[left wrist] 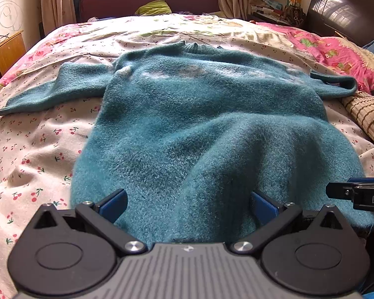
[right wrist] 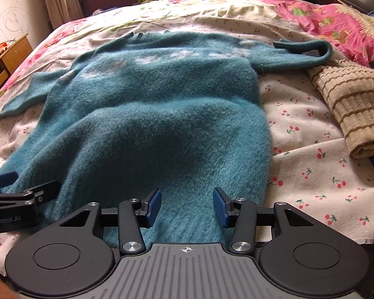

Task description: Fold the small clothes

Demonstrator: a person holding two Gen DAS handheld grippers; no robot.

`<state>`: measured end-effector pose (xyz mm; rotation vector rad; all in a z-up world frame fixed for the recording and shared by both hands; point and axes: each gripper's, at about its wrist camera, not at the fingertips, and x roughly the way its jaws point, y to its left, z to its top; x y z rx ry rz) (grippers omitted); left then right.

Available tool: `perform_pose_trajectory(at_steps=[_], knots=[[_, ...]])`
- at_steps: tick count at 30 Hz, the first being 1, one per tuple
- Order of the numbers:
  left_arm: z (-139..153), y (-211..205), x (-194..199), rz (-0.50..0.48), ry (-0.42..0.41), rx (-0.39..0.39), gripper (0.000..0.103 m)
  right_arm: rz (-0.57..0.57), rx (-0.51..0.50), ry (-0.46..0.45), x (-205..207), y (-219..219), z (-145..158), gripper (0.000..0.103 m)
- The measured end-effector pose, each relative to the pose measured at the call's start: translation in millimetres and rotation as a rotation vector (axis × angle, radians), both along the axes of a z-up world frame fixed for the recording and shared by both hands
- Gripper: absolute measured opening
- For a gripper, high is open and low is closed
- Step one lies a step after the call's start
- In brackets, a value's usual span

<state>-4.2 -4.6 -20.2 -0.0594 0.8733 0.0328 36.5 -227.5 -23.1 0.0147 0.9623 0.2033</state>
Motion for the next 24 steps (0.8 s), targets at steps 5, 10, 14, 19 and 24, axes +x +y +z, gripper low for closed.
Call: perform_pose_trajectory(at_steps=[5, 10, 14, 19, 24], knots=[[-2.1, -2.1, 1.2, -0.008, 0.014, 0.007, 0.103, 0.012, 0.002, 0.006, -2.5, 2.7, -2.4, 0.046], [-4.1, -1.9, 2.1, -0.013, 0.023, 0.007, 0.103, 0.027, -0.002, 0.015, -3.2, 5.8, -5.0, 0.046], [-5.5, -2.0, 3.0, -0.018, 0.032, 0.006, 0.103, 0.031, -0.004, 0.019, -3.6, 6.9, -6.6, 0.047], [-6.3, -3.1, 3.2, -0.022, 0.038, 0.007, 0.103, 0.036, -0.004, 0.021, -4.2, 8.3, -7.9, 0.050], [-6.9, -4.2, 3.6, -0.025, 0.043, 0.009, 0.103, 0.040, -0.005, 0.022, -4.7, 9.2, -8.6, 0.050]])
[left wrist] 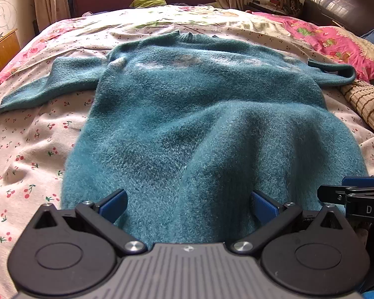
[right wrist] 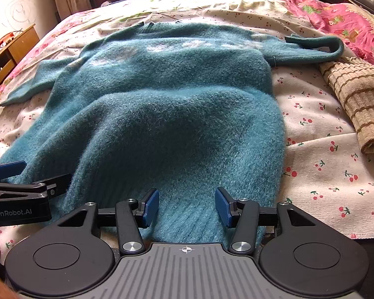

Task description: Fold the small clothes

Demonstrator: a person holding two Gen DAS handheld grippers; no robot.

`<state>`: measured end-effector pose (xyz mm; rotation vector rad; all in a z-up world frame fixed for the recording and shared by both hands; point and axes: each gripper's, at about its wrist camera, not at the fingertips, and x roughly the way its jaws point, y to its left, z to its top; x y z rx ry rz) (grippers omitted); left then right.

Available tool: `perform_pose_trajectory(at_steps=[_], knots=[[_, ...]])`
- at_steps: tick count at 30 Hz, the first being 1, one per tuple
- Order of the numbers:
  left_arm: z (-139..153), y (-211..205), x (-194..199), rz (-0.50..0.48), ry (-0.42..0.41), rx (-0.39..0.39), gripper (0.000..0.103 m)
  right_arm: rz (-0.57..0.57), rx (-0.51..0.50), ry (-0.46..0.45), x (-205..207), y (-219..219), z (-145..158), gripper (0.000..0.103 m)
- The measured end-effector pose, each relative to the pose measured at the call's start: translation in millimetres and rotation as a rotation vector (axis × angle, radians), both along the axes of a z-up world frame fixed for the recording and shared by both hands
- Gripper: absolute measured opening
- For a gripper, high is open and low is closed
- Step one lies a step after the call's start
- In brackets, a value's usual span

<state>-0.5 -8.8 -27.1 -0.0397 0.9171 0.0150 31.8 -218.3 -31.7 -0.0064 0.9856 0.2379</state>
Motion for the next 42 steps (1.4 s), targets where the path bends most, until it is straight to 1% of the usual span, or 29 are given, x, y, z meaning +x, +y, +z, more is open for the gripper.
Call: perform_pose_trajectory(at_steps=[18, 36, 42], knots=[[-2.7, -4.2, 1.3, -0.013, 0.023, 0.017, 0.103, 0.014, -0.002, 0.004, -0.9, 2.4, -3.0, 0.051], [-8.2, -8.9, 5.0, -0.026, 0.058, 0.042, 0.103, 0.019, 0.004, 0.011, -0.3, 2.9, -6.8, 0.056], [-9.6, -9.5, 7.0, -0.029, 0.067, 0.046, 0.103, 0.025, 0.007, 0.012, -1.4, 4.4, -8.5, 0.059]])
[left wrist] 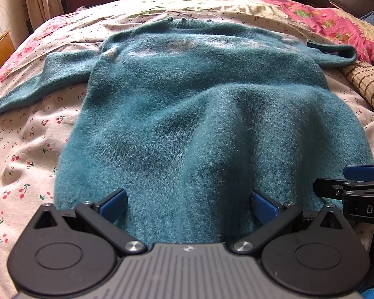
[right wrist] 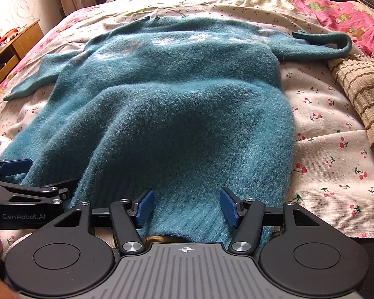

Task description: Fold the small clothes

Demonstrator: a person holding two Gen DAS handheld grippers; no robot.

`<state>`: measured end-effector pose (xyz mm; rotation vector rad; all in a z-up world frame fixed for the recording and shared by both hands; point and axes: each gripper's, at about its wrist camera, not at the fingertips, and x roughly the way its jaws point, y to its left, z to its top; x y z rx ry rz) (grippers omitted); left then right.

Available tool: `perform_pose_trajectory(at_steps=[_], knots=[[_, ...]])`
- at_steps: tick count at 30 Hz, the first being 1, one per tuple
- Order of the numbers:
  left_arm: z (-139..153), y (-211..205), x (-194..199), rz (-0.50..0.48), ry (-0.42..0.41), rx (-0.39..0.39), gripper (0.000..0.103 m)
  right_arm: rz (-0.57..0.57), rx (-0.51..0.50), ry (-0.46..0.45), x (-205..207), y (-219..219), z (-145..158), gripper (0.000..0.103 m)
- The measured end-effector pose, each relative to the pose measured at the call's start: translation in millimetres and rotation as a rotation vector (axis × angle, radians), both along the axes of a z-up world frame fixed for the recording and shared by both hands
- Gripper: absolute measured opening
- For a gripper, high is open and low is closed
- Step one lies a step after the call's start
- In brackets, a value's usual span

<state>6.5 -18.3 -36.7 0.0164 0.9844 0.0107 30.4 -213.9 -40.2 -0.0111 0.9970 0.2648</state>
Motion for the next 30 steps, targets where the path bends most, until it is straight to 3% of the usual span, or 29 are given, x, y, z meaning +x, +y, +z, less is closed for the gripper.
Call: perform_pose_trajectory(at_steps=[30], knots=[[-2.6, -4.2, -1.1, -0.014, 0.018, 0.029, 0.103, 0.002, 0.029, 0.002, 1.4, -4.6, -2.6, 0.060]])
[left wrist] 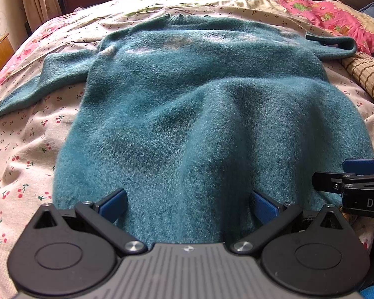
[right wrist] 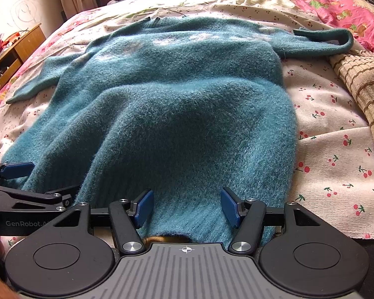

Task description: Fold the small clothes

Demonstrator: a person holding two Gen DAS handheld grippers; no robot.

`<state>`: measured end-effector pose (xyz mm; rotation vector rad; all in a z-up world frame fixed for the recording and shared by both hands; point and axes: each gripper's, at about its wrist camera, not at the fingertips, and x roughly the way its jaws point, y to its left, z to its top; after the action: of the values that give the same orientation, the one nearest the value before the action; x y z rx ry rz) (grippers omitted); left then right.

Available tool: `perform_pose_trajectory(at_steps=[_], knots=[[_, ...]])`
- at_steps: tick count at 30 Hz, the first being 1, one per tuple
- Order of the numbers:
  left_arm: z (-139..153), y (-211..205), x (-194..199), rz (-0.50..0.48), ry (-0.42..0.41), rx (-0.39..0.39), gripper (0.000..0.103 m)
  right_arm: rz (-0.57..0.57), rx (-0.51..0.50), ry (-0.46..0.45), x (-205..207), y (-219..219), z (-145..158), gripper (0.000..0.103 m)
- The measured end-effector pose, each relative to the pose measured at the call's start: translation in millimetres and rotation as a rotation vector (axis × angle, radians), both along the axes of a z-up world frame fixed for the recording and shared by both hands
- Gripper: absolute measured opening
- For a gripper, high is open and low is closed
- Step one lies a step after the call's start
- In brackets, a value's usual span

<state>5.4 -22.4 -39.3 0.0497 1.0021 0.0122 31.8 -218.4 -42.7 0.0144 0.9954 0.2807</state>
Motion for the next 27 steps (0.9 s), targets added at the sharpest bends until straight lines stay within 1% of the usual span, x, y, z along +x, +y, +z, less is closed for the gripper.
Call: perform_pose_trajectory(at_steps=[27], knots=[[0.6, -1.7, -0.1, -0.003, 0.005, 0.003, 0.103, 0.006, -0.005, -0.005, -2.3, 1.6, 1.8, 0.062]])
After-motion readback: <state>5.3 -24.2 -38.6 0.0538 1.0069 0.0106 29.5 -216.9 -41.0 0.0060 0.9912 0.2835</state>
